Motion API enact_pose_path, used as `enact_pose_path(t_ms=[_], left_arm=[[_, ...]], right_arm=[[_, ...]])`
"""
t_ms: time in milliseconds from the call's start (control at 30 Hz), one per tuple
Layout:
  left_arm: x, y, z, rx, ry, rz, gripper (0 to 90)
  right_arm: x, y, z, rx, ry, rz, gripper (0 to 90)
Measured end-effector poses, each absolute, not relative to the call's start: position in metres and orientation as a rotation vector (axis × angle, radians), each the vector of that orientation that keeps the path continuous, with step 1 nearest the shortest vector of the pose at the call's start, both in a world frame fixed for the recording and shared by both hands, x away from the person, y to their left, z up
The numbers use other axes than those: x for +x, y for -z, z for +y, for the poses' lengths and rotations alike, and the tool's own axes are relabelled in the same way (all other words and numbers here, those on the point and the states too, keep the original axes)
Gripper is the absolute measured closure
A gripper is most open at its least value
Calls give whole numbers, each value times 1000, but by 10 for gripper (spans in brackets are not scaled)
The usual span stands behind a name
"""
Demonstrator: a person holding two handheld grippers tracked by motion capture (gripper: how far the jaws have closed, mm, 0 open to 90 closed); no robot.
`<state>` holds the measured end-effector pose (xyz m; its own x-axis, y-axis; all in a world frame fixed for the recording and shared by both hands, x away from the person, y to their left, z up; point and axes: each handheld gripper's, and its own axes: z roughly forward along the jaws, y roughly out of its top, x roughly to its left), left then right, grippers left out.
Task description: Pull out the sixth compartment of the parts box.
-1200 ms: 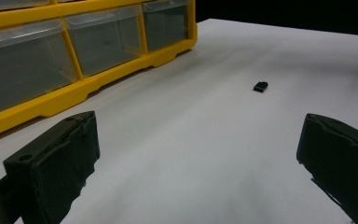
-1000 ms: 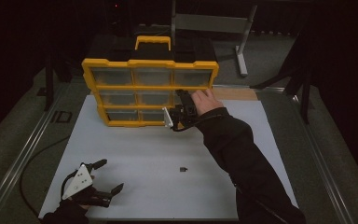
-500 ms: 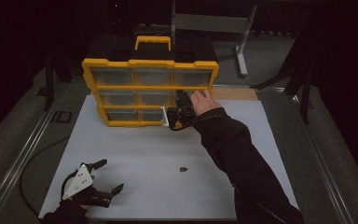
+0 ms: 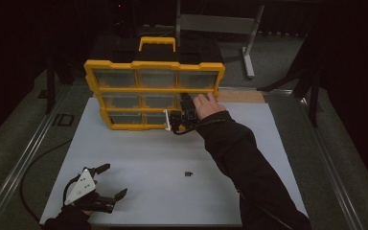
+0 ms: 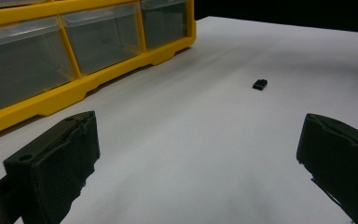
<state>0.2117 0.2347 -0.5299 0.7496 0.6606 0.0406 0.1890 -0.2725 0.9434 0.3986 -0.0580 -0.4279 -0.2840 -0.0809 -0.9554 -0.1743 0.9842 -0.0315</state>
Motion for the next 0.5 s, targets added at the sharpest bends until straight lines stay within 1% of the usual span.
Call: enact_pose_path(t_ms=[100,200,500], left_arm=[[212,530,234,1827,-525,659,4],[212,530,235,1827,-524,660,4],[212,530,235,1828,-523,660,4]], right_arm=[[398,429,-56,-161,-92,1849,642],[398,433,-55,-162,-76,1814,650],[397,434,-53,-148,-60,1776,742]])
